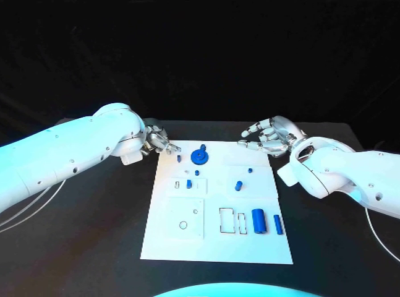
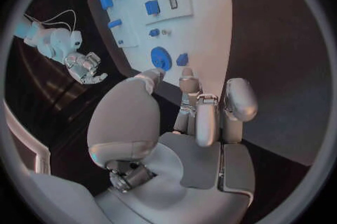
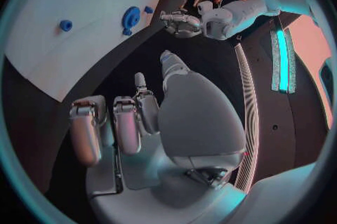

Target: Assemble the parts on the task board

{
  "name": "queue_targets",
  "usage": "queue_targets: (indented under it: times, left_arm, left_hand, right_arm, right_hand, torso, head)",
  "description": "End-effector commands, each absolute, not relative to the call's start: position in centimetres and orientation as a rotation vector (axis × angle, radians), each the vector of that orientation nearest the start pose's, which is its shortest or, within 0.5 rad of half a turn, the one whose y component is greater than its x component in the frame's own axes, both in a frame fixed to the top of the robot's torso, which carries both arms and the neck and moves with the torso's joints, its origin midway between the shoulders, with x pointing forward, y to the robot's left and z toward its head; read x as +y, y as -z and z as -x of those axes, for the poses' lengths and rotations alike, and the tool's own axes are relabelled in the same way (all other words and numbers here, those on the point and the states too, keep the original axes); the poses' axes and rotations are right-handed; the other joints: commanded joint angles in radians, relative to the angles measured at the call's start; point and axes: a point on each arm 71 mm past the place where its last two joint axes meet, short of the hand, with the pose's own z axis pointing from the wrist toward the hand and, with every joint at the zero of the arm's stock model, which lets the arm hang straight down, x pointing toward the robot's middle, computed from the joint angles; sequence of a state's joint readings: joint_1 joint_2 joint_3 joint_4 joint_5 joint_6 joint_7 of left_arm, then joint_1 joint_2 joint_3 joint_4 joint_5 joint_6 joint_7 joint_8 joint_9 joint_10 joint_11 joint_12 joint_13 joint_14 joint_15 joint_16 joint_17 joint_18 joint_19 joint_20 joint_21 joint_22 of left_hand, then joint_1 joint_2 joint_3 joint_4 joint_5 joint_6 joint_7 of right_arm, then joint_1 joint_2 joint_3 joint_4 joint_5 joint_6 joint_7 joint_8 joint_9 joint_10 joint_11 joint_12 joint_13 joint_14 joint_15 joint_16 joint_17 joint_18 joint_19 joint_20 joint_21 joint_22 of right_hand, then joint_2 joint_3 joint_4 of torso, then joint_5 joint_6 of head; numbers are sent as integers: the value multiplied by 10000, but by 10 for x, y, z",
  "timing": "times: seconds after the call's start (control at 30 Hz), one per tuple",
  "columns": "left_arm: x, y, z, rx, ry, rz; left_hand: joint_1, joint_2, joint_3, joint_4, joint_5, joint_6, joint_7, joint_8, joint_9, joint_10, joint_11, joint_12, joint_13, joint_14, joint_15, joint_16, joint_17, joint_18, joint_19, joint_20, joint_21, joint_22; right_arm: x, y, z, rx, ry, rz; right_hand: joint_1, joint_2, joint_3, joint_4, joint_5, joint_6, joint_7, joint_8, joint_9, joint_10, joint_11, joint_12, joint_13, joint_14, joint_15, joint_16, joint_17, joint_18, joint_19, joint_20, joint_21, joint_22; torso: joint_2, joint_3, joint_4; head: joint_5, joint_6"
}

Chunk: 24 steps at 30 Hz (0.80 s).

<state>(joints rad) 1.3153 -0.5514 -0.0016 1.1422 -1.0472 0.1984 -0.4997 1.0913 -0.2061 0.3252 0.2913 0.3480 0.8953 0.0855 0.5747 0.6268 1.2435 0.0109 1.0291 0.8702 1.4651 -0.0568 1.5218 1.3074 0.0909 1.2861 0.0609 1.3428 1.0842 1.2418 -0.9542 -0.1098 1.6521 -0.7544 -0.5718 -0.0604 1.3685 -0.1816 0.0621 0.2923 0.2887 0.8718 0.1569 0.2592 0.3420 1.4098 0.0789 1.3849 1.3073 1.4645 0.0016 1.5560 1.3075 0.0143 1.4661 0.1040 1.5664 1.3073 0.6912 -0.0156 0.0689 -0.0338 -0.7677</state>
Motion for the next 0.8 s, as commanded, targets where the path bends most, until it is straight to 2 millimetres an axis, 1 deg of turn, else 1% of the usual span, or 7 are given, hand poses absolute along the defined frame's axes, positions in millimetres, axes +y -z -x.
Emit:
queue_targets:
  times: [0.03,0.13,0.33,0.37,0.57,0.7,0.8]
  left_arm:
    - [172,177,-565,22712,3699,1845]
    - [170,179,-567,22706,3680,1936]
    - [167,181,-571,22771,3658,2056]
    - [166,182,-572,22800,3647,2059]
    - [164,187,-574,23012,3572,2035]
    - [163,190,-576,23105,3541,2058]
    - [162,192,-577,23135,3529,2094]
  left_hand:
    - [-62,62,-86,22,-56,-74,-8,-57,-17,-108,-4,-27,-11,720,75,-61,1658,124,-88,-10,-63,-24]
    - [-112,72,-137,23,-105,-85,2,-62,-16,-140,9,-22,-18,715,89,-61,1655,124,-91,6,-64,-17]
    - [-192,120,-264,22,-333,-93,12,-57,-7,-169,23,45,14,717,109,-42,1679,126,-94,37,-61,0]
    - [-192,120,-264,22,-333,-93,12,-57,-7,-169,23,45,14,717,109,-42,1679,126,-94,37,-61,0]
    - [-161,156,-275,7,-390,-88,7,-52,-2,-172,23,69,28,721,111,-32,1692,126,-95,43,-59,5]
    - [-131,172,-273,0,-400,-86,5,-49,0,-179,21,71,23,721,111,-30,1694,126,-95,45,-58,7]
    - [-110,183,-270,-3,-404,-84,5,-47,1,-177,19,83,33,720,111,-30,1694,127,-98,46,-60,4]
  right_arm:
    - [-234,180,-465,16293,-8892,-5975]
    - [-234,180,-465,16284,-8898,-5970]
    - [-233,180,-466,16283,-8918,-5957]
    - [-233,180,-466,16283,-8922,-5955]
    - [-232,180,-466,16285,-8934,-5947]
    - [-232,180,-466,16285,-8940,-5944]
    - [-232,180,-466,16284,-8947,-5941]
  right_hand:
    - [-33,84,-62,-17,-6,7,9,39,5,-58,-36,-50,967,962,5,-45,2250,-143,1047,25,44,2635]
    - [-33,84,-62,-17,-6,7,9,39,5,-58,-36,-50,967,962,5,-45,2250,-143,1047,25,44,2635]
    - [-22,101,-77,-24,-6,6,7,43,4,-63,-38,-57,959,960,3,-52,2241,-143,1047,23,44,2635]
    - [-22,101,-77,-24,-6,6,7,43,4,-63,-38,-57,959,960,3,-52,2241,-143,1047,23,44,2635]
    - [-22,101,-77,-24,-6,6,7,43,4,-63,-38,-57,959,960,3,-52,2241,-143,1047,23,44,2635]
    - [-22,101,-77,-24,-6,6,7,43,4,-63,-38,-57,959,960,3,-52,2241,-143,1047,23,44,2635]
    - [-22,101,-77,-24,-6,6,7,43,4,-63,-38,-57,959,960,3,-52,2241,-143,1047,23,44,2635]
  torso:
    - [24,-12,-13]
    - [45,-17,-31]
    - [45,-15,-17]
    - [34,-7,-20]
    - [35,-6,-27]
    - [39,-4,-32]
    - [42,1,-31]
  head:
    - [11,2]
    - [21,11]
    - [-8,0]
    - [-8,-12]
    - [-32,-41]
    - [-75,-12]
    - [-79,0]
